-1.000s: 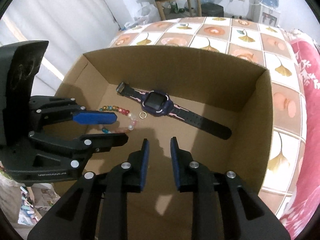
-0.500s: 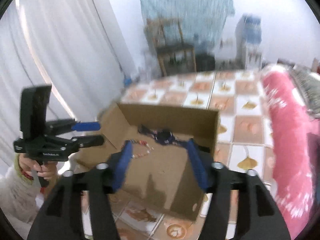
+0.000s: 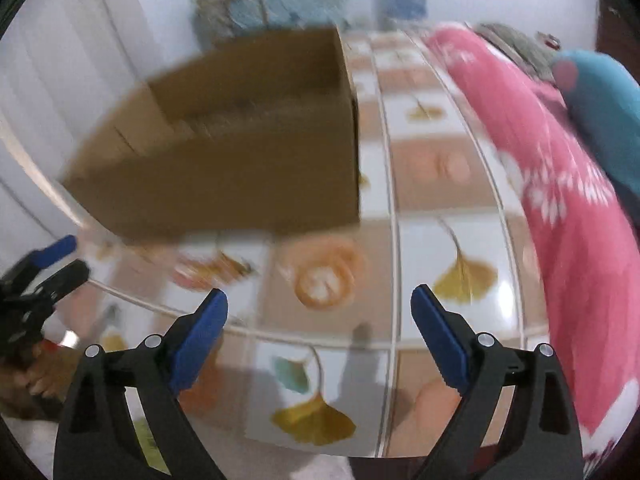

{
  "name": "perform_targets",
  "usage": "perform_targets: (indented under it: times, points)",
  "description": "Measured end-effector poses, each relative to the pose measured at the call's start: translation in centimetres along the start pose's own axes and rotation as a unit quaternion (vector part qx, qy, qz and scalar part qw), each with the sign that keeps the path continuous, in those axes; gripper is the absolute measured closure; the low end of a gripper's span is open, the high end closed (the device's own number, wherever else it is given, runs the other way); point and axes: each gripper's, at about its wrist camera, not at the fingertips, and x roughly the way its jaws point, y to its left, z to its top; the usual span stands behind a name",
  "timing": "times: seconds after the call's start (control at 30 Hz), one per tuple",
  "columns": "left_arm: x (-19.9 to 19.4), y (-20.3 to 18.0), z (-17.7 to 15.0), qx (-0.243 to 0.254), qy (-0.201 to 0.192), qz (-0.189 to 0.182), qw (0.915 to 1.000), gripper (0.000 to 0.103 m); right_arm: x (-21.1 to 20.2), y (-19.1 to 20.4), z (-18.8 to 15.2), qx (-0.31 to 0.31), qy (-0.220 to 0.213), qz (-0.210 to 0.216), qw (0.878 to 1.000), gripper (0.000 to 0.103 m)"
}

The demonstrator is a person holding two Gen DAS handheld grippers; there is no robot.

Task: Organize jewelry
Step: 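Withdraw the right tool from the box, then move the left tool to the pink bead bracelet on the table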

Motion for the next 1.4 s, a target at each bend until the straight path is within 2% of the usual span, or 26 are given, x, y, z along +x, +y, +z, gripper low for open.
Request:
perform_targets:
  times: [0.07,0.13,0.23,0.4,0.57,0.67,0.83,0.9,1.03,1.2,1.3,1.37,1.4]
  points:
    - [0.9,-0.7,-0.8,-0.001,0.011,-0.027,0.9996,0.021,1.1,0.0,-0.4,0.001,0.011,-0.027,1.000,0.013]
    - [1.6,-1.8,-0.9,0.020,0.009,-0.026,0.9994,0.026,2.0,0.0,-0.5,-0.004,0.020,-0.046,0.999,0.012]
    - [1.8,-2.7,-0.7,0.038,-0.007,-0.033,0.9987,0.033,2.9,-0.1,-0.6,-0.007,0.023,-0.046,0.999,0.007]
    - [2.4,-2.7,0.1,0.048,-0.024,-0.050,0.9973,0.047,3.4,0.1,-1.5,-0.032,0.022,-0.039,0.998,0.007]
    - [3.5,-4.3,0.2,0.082,-0.019,-0.044,0.9955,0.061,2.3,-0.4,-1.0,-0.013,-0.002,0.015,1.000,0.007]
    - [3.9,-5.0,0.1,0.105,-0.017,-0.036,0.9936,0.066,1.7,-0.4,-0.8,-0.004,-0.010,0.045,0.999,0.007]
    - [3.7,-6.2,0.0,0.137,-0.019,-0.061,0.9885,0.070,1.8,1.1,-0.7,-0.034,-0.020,0.041,0.998,0.007]
    - [4.1,-7.0,-0.2,0.158,-0.011,-0.062,0.9854,0.075,1.9,1.5,-0.8,-0.038,-0.024,0.047,0.998,0.007]
    - [4.9,-7.9,-0.2,0.183,0.002,-0.074,0.9803,0.077,1.9,1.6,-1.1,-0.038,-0.026,0.054,0.997,0.007]
    - [6.5,-8.7,-0.2,0.220,0.031,-0.063,0.9730,0.077,1.5,1.3,-1.3,-0.031,-0.033,0.062,0.997,0.007]
    - [7.2,-9.1,-0.3,0.243,0.045,-0.053,0.9676,0.083,1.3,1.0,-1.5,-0.020,-0.038,0.067,0.997,0.007]
    - [7.3,-9.3,-0.3,0.246,0.050,-0.054,0.9665,0.094,1.2,0.8,-1.6,-0.015,-0.040,0.069,0.997,0.007]
    - [7.4,-9.5,-0.3,0.252,0.049,-0.050,0.9653,0.094,1.1,0.6,-1.7,-0.012,-0.042,0.071,0.997,0.007]
